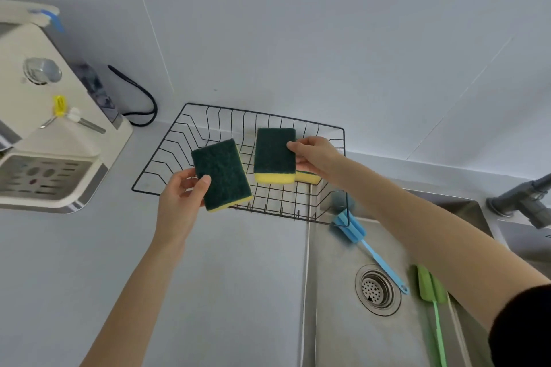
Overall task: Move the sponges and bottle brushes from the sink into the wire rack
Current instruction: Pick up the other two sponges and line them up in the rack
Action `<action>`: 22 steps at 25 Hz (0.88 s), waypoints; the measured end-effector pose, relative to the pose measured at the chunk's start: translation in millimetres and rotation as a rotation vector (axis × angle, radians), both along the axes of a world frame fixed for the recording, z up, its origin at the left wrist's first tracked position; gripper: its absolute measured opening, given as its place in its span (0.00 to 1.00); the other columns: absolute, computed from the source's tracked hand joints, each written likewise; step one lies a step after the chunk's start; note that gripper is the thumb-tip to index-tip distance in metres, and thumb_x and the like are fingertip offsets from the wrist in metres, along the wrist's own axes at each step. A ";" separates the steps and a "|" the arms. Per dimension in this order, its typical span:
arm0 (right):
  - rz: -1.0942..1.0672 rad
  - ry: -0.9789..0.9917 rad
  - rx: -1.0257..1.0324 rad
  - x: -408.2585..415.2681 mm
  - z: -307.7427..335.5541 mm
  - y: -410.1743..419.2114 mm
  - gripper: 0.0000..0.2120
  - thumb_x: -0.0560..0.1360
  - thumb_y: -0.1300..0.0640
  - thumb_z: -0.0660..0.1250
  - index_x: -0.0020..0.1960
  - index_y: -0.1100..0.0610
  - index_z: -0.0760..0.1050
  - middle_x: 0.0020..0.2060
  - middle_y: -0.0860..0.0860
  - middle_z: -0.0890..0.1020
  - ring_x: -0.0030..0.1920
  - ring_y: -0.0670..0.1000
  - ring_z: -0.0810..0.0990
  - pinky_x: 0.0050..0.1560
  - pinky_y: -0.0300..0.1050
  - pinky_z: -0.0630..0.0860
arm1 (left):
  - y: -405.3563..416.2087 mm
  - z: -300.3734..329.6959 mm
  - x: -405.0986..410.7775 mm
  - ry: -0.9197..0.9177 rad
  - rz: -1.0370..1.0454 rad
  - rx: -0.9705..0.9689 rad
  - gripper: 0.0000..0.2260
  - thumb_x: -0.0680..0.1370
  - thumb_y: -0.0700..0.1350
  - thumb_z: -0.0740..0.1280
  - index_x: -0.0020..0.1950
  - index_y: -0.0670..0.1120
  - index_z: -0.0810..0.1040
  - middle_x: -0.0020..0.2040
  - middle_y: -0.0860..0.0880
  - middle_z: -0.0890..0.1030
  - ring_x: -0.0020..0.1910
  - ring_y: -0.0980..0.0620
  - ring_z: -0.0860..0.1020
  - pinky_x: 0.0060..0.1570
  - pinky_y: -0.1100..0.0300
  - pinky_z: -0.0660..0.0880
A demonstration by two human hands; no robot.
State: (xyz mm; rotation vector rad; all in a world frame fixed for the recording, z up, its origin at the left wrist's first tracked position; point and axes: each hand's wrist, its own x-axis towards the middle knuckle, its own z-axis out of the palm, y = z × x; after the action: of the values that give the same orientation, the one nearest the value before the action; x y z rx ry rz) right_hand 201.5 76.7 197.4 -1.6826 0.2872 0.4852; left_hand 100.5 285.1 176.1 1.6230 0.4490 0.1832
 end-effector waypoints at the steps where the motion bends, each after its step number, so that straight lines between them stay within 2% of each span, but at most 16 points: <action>1: 0.010 0.011 -0.018 8.6 -2.3 9.3 0.05 0.78 0.60 0.62 0.43 0.58 0.70 0.41 0.53 0.79 0.42 0.49 0.80 0.46 0.40 0.80 | 4.1 -0.6 3.8 -0.002 0.011 -0.001 0.07 0.77 0.42 0.63 0.54 0.47 0.71 0.51 0.44 0.76 0.48 0.47 0.76 0.44 0.62 0.74; 2: 0.023 0.014 -0.046 16.7 -5.3 18.3 0.05 0.77 0.60 0.63 0.43 0.58 0.70 0.44 0.55 0.80 0.45 0.50 0.79 0.50 0.41 0.78 | 8.1 -1.4 7.7 -0.002 0.021 0.000 0.07 0.77 0.42 0.63 0.54 0.47 0.71 0.51 0.44 0.76 0.47 0.48 0.76 0.42 0.63 0.73; 4: 0.050 0.015 -0.112 34.5 -13.7 36.7 0.05 0.77 0.58 0.64 0.49 0.61 0.72 0.50 0.60 0.81 0.47 0.51 0.78 0.50 0.42 0.78 | 16.8 -3.9 17.7 0.011 0.034 0.007 0.09 0.77 0.42 0.63 0.56 0.46 0.71 0.51 0.45 0.76 0.47 0.47 0.76 0.39 0.65 0.72; 6: 0.065 0.016 -0.164 49.1 -22.8 51.3 0.14 0.76 0.57 0.66 0.58 0.63 0.71 0.42 0.57 0.79 0.40 0.48 0.77 0.46 0.41 0.78 | 23.4 -5.7 28.3 0.030 0.038 0.016 0.10 0.77 0.42 0.63 0.58 0.46 0.71 0.52 0.45 0.76 0.49 0.46 0.76 0.37 0.65 0.71; 8: 0.079 0.025 -0.213 64.1 -32.9 63.6 0.18 0.76 0.56 0.66 0.62 0.63 0.70 0.36 0.52 0.74 0.35 0.46 0.74 0.44 0.39 0.78 | 29.9 -8.7 37.9 0.038 0.044 0.025 0.08 0.77 0.43 0.63 0.55 0.47 0.71 0.51 0.46 0.76 0.50 0.46 0.76 0.33 0.67 0.75; 10: 0.079 0.047 -0.240 77.0 -42.5 72.3 0.18 0.75 0.56 0.67 0.62 0.63 0.70 0.36 0.52 0.74 0.34 0.46 0.74 0.44 0.40 0.79 | 34.4 -11.1 44.0 0.042 0.051 0.024 0.07 0.77 0.43 0.63 0.54 0.48 0.70 0.49 0.47 0.77 0.48 0.46 0.77 0.29 0.76 0.75; 13: 0.082 0.057 -0.290 90.5 -50.6 78.7 0.16 0.76 0.57 0.66 0.60 0.64 0.71 0.38 0.53 0.74 0.34 0.47 0.75 0.44 0.40 0.79 | 37.2 -15.9 51.2 0.035 0.045 0.007 0.07 0.77 0.43 0.63 0.54 0.48 0.70 0.43 0.53 0.76 0.42 0.52 0.76 0.26 0.79 0.72; 16: 0.121 0.039 -0.362 92.0 -52.1 82.6 0.12 0.76 0.58 0.65 0.56 0.63 0.69 0.49 0.60 0.78 0.40 0.51 0.78 0.43 0.42 0.79 | 35.6 -20.1 52.8 0.042 0.031 -0.001 0.06 0.77 0.43 0.63 0.54 0.48 0.70 0.42 0.55 0.76 0.41 0.57 0.76 0.26 0.79 0.72; 18: 0.134 0.031 -0.405 90.1 -51.4 82.5 0.13 0.77 0.59 0.65 0.57 0.63 0.69 0.56 0.62 0.78 0.46 0.54 0.80 0.45 0.42 0.78 | 35.1 -21.9 52.4 0.048 0.021 -0.003 0.06 0.77 0.43 0.62 0.54 0.48 0.70 0.43 0.55 0.76 0.41 0.57 0.76 0.27 0.79 0.72; 20: 0.180 -0.015 -0.508 89.0 -50.7 80.1 0.12 0.77 0.60 0.63 0.58 0.64 0.68 0.54 0.63 0.80 0.46 0.55 0.80 0.47 0.43 0.80 | 35.1 -22.8 52.7 0.045 0.021 -0.005 0.07 0.77 0.43 0.63 0.54 0.48 0.70 0.43 0.55 0.76 0.42 0.55 0.76 0.28 0.79 0.73; 22: 0.224 -0.081 -0.640 87.1 -50.4 76.3 0.16 0.77 0.61 0.62 0.62 0.65 0.66 0.51 0.61 0.77 0.45 0.55 0.77 0.48 0.44 0.79 | 35.8 -22.9 52.9 0.043 0.031 -0.009 0.07 0.77 0.42 0.63 0.54 0.48 0.71 0.43 0.54 0.76 0.43 0.53 0.77 0.28 0.78 0.74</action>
State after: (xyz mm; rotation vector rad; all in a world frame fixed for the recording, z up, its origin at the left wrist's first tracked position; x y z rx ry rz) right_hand 288.6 153.0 147.0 -2.3696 0.2048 0.5208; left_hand 153.4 320.9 153.2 1.6140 0.5079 0.1694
